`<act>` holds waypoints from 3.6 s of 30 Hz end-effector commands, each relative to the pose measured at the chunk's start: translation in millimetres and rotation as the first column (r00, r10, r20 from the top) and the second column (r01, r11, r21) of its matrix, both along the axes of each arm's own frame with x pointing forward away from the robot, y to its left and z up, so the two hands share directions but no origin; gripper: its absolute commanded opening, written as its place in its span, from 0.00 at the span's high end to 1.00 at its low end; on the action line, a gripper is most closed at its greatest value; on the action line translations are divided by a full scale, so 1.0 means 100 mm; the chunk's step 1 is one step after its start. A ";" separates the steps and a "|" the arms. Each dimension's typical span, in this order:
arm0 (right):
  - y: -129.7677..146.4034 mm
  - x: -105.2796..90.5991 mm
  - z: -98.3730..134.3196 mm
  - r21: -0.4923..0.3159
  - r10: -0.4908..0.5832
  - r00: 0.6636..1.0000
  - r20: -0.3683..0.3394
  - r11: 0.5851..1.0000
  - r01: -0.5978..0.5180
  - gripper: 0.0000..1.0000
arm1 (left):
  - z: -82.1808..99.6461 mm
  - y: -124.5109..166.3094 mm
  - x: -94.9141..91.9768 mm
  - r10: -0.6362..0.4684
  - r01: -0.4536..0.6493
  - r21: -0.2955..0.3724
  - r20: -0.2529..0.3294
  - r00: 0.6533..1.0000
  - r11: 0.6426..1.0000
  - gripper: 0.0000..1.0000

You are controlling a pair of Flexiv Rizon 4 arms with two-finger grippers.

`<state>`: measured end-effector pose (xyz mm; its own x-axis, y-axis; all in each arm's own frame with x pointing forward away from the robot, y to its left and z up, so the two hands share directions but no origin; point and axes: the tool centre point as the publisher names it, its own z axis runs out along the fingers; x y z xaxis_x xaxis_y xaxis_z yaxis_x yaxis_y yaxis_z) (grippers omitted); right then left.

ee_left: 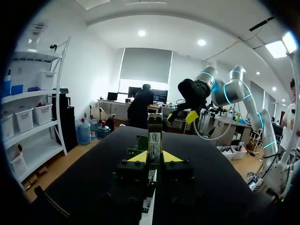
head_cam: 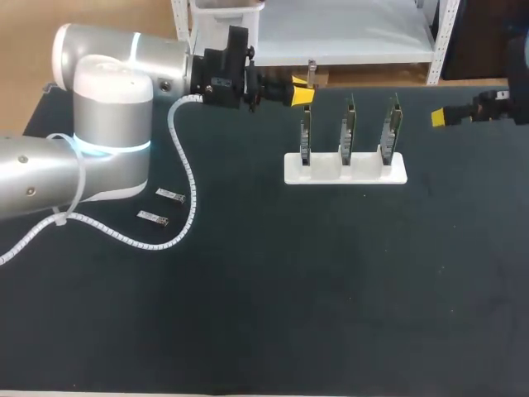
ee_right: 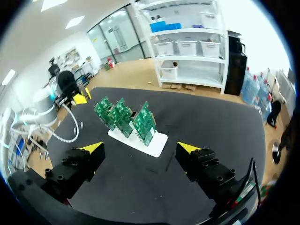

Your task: Pick up the optical module with the left hand, and insert it into the network port with the right hand.

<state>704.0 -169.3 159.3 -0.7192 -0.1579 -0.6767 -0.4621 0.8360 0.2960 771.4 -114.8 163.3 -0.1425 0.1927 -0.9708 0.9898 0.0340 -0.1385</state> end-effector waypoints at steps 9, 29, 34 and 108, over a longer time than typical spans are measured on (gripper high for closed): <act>0.15 0.42 0.11 0.045 0.476 0.879 0.002 0.878 -0.476 0.00 | 0.00 0.01 -0.03 0.007 -0.007 -0.002 0.003 1.000 1.000 1.00; 0.85 0.63 0.33 0.001 0.776 0.623 0.101 0.626 -0.780 0.00 | 0.00 0.01 -0.03 0.007 -0.007 -0.002 0.003 1.000 1.000 1.00; 1.03 0.66 0.38 -0.024 0.818 0.565 0.106 0.570 -0.821 0.00 | 0.00 0.01 -0.03 0.007 -0.007 -0.002 0.003 1.000 1.000 1.00; 2.04 0.71 0.45 -0.001 0.843 0.448 0.298 0.469 -0.883 0.00 | 0.00 0.01 -0.03 0.007 -0.007 -0.002 0.003 1.000 1.000 1.00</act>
<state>769.1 36.0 205.5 -0.0882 -0.5075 -0.8571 -0.9885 -0.0616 0.1382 771.3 -114.8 163.3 -0.1426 0.1927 -0.9708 0.9898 0.0343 -0.1385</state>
